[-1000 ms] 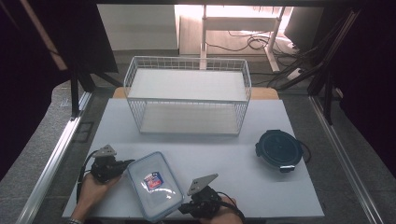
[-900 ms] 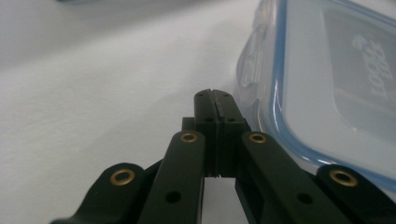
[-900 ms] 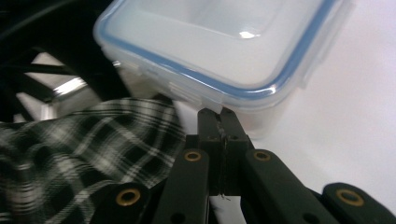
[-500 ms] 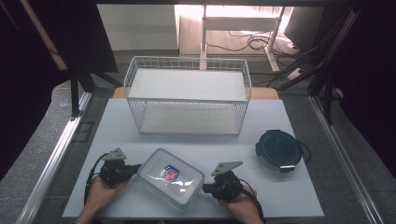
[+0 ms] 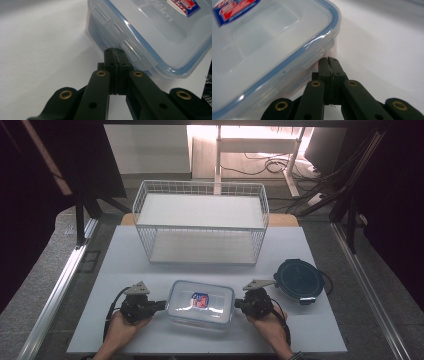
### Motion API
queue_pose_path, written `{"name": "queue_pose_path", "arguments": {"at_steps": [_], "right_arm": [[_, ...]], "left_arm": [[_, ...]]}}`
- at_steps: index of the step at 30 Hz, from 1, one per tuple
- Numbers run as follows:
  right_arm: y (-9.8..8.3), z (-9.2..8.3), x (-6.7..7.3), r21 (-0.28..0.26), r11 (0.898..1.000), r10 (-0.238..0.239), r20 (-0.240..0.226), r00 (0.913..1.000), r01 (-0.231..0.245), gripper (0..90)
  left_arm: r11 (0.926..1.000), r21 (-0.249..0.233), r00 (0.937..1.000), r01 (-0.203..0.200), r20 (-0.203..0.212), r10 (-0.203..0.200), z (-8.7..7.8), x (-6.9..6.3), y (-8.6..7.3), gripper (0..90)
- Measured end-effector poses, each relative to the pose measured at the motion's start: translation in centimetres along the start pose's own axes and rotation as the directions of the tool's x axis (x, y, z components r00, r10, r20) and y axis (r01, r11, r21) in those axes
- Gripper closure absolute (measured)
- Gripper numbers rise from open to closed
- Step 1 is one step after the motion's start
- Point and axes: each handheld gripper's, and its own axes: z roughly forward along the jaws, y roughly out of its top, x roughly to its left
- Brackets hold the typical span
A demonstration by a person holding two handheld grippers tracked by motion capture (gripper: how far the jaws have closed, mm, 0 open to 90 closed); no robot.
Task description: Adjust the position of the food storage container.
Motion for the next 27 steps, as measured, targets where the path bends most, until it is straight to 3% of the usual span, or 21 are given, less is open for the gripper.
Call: {"name": "queue_pose_path", "arguments": {"at_steps": [10,13,15,17,19,24,27], "right_arm": [[1.1,1.1,-2.1,-0.010,0.999,0.035,0.041,0.9986,-0.034,89.1],[1.1,1.2,-2.4,-0.012,0.999,0.045,0.024,0.9987,-0.045,89.0],[1.2,1.1,-2.4,-0.005,0.999,0.038,0.021,0.9991,-0.038,88.8],[1.2,0.8,-2.2,-0.006,1.000,0.012,0.041,0.9991,-0.012,85.2],[1.1,0.3,-2.2,-0.012,1.000,-0.009,0.062,0.9980,0.010,79.1],[0.7,-1.3,-2.1,-0.023,0.998,-0.063,0.077,0.9950,0.065,62.7],[0.1,-2.0,-1.9,-0.019,0.996,-0.082,0.081,0.9934,0.084,53.7]], "left_arm": [[0.9998,-0.009,0.9997,0.016,0.017,-0.016,0.6,-0.8,0.3,90.0],[1.0000,-0.008,1.0000,-0.005,0.006,0.005,0.6,-0.9,0.2,89.8],[0.9992,0.005,0.9985,-0.039,-0.037,0.040,0.6,-1.1,0.2,87.6],[0.9983,0.008,0.9954,-0.058,-0.076,0.058,0.2,-1.2,0.1,82.6],[0.9986,0.000,0.9941,-0.052,-0.095,0.052,-0.4,-1.0,-0.1,74.8],[0.9998,-0.022,0.9955,-0.004,-0.095,0.002,-1.6,-0.1,-1.1,48.9],[0.9996,-0.027,0.9958,0.004,-0.092,-0.007,-2.2,-0.1,-1.7,36.0]]}}
